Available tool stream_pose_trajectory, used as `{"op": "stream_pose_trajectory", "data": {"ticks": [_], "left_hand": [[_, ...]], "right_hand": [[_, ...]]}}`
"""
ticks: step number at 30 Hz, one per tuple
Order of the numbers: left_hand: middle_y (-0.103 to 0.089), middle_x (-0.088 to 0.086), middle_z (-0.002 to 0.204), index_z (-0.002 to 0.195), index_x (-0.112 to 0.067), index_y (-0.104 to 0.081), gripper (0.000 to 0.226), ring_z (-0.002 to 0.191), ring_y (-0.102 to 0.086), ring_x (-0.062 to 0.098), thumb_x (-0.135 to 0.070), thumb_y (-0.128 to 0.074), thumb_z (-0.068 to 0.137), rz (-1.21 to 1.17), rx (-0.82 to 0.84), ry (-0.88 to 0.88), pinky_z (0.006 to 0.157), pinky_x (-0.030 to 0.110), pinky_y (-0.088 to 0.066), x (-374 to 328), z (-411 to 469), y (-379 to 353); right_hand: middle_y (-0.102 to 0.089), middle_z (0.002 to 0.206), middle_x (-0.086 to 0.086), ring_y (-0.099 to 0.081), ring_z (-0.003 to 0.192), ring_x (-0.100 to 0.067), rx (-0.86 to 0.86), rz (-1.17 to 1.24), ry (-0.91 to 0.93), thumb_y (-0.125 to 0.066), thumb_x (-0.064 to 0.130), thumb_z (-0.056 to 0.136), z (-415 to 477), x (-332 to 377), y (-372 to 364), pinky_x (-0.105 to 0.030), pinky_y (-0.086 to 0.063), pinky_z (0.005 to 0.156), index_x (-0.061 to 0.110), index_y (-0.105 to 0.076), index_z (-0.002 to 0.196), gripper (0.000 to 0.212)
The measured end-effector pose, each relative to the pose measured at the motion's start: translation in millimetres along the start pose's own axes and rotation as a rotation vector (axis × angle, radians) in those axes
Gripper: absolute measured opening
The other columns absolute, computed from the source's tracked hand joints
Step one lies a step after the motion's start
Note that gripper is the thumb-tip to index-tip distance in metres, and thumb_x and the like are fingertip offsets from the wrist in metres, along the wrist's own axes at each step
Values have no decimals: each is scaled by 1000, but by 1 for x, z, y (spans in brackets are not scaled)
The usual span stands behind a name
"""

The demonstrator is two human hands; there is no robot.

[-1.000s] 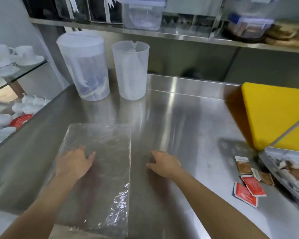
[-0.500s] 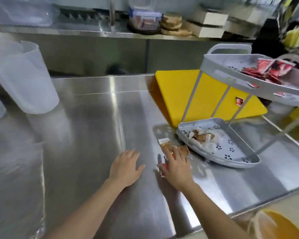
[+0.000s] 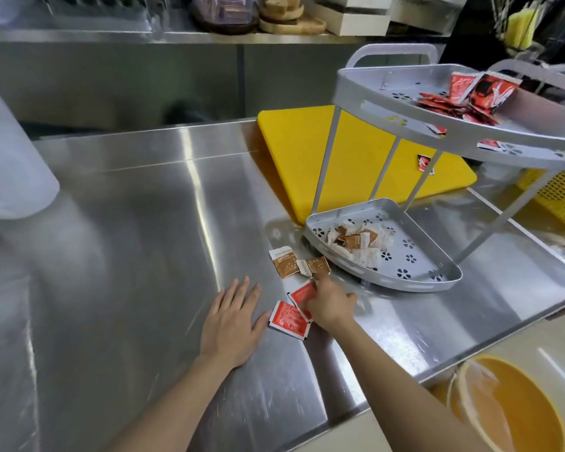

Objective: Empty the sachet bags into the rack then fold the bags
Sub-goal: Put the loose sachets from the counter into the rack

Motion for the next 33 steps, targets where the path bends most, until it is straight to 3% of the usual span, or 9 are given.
{"op": "stream_pose_trajectory", "data": {"ticks": [5, 7, 10, 13, 18, 20, 23, 28, 33], "left_hand": [[-28, 1, 153, 143, -25, -29, 86, 142, -20, 20, -66, 12, 80, 13, -5, 15, 112, 33, -9, 3, 1, -1], [-33, 2, 151, 142, -23, -34, 82, 141, -25, 20, -65, 7, 83, 10, 5, 22, 113, 35, -13, 3, 1, -2], [-33, 2, 150, 141, -24, -35, 82, 141, -25, 20, -65, 6, 83, 7, -4, 22, 113, 35, -15, 2, 1, -1], [-29, 1, 153, 143, -25, -30, 80, 143, -20, 20, -64, 6, 83, 14, 2, 17, 113, 34, -10, 2, 1, -2], [-29, 7, 152, 142, -15, -34, 77, 142, -21, 23, -51, -2, 81, -53, 28, 33, 115, 40, -13, -23, 8, 1], [-24, 4, 155, 144, -17, -27, 80, 144, -16, 22, -50, 2, 78, -57, 55, -31, 116, 39, -11, -41, 13, -1], [-27, 9, 153, 143, -16, -30, 80, 142, -22, 26, -53, -3, 77, -47, 81, -97, 115, 42, -17, -64, 24, -6], [-62, 15, 125, 118, -12, -62, 81, 114, -58, 33, -58, -3, 89, -52, 161, -110, 96, 46, -44, -96, 35, -10], [-68, 13, 113, 112, -12, -66, 85, 108, -62, 32, -61, -2, 86, -75, 119, -86, 94, 43, -29, -100, 37, -17]], "right_hand": [[-67, 87, 2, -60, 99, -21, 136, 108, 37, -65, 27, 80, 4, 2, 9, -42, -36, 101, 22, -63, 77, 7], [-64, 93, -1, -55, 101, -22, 207, 73, 156, -72, 32, 73, 3, 8, 14, -43, -40, 97, 24, -61, 65, 16], [-57, 92, -2, -50, 99, -22, 315, -88, 295, -72, 24, 73, -3, 16, 10, -38, -43, 89, 22, -63, 75, 10], [-53, 117, -9, -46, 113, -27, 348, -225, 267, -69, 22, 76, -13, 17, -3, -42, -37, 98, 16, -52, 116, 44], [-60, 119, -16, -57, 110, -32, 381, -209, 148, -65, 25, 81, -23, 15, -2, -34, -44, 86, 6, -47, 116, 43], [-64, 105, -19, -59, 105, -34, 341, -222, 183, -55, 23, 87, -28, 11, 7, -30, -40, 72, 5, -56, 93, 19], [-62, 91, -22, -59, 96, -36, 270, -226, 170, -43, 24, 91, -33, -6, 27, -29, -34, 67, 11, -39, 63, 30], [-52, 70, -9, -51, 65, -26, 150, -1, 189, -46, 13, 85, -50, -12, 93, -29, -35, 53, 17, -38, 63, 24], [-49, 71, 0, -45, 60, -10, -127, 221, 426, -54, 24, 91, -80, 23, 184, -27, -37, 58, 13, -49, 81, 16]]}}
Point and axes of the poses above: each hand's wrist, its own z-axis towards the middle knuckle, its own y-axis out of the back of the hand, x = y × z, the point moved 3 cm from there along z, towards the middle knuckle
